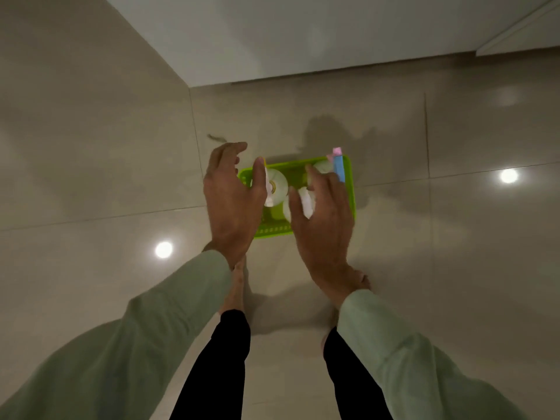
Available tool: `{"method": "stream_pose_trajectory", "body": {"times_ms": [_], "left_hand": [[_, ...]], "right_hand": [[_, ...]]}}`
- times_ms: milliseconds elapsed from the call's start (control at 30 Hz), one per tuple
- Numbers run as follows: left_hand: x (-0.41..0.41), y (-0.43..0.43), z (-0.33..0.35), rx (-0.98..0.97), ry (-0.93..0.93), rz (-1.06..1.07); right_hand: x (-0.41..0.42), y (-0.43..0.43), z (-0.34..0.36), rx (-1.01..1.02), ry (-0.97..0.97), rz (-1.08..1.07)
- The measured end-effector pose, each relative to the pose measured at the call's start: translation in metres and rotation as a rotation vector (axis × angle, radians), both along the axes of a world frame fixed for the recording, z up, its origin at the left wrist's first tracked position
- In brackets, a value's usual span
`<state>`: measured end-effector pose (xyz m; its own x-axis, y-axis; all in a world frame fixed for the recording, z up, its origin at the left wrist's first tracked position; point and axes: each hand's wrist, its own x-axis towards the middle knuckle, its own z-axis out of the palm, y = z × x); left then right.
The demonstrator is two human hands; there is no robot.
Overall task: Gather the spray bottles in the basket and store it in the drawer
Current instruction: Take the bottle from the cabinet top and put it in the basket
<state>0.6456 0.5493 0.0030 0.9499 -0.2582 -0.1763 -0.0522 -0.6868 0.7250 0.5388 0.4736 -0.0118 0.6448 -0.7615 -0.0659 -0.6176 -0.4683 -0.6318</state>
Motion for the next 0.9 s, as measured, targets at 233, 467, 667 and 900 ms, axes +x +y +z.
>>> {"method": "stream_pose_trajectory", "body": {"times_ms": [233, 467, 667, 900], "left_hand": [[-0.032, -0.044, 0.007, -0.029, 0.054, -0.197], [-0.035, -0.086, -0.02, 0.037, 0.287, -0.177], [-0.029, -0.104, -0.031, 0.073, 0.337, -0.213], [-0.031, -0.088, -0.02, 0.007, 0.31, -0.137]], "right_hand": [[-0.019, -0.068, -0.02, 0.168, 0.231, -0.143], [-0.009, -0.083, -0.043, 0.206, 0.302, -0.043], [-0.012, -0.075, -0.049, 0.165, 0.265, -0.006], [-0.014, -0.077, -0.05, 0.201, 0.255, -0.009]]}}
